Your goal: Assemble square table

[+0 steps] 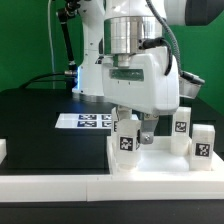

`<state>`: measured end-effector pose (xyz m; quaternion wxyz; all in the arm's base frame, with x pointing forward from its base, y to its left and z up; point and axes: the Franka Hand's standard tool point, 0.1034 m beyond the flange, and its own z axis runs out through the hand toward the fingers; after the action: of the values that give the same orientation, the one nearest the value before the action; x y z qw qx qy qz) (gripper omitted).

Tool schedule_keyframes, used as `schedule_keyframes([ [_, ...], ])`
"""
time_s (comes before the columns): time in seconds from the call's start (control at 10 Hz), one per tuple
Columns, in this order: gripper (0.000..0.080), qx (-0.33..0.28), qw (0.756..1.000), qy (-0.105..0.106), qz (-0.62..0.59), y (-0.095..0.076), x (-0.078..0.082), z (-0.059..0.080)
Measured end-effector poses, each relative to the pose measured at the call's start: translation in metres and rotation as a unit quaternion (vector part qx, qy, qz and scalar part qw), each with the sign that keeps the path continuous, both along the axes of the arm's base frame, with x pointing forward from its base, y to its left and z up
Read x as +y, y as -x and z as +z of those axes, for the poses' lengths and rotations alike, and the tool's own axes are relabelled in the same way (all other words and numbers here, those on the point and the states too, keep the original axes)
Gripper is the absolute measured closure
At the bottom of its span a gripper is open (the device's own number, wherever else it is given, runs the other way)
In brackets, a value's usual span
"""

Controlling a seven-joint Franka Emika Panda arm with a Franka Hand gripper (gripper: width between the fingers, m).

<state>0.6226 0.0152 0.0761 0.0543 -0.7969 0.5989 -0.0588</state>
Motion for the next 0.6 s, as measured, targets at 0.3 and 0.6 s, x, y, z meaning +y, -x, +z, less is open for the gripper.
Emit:
schedule_keyframes([
  [0.3, 0.015, 0.009, 0.982, 0.037, 0.187, 0.0006, -0.0041, -0.0005],
  [0.6, 0.0169, 0.014, 0.949, 0.065, 0.309, -0.0033, -0.0072, 0.0001],
])
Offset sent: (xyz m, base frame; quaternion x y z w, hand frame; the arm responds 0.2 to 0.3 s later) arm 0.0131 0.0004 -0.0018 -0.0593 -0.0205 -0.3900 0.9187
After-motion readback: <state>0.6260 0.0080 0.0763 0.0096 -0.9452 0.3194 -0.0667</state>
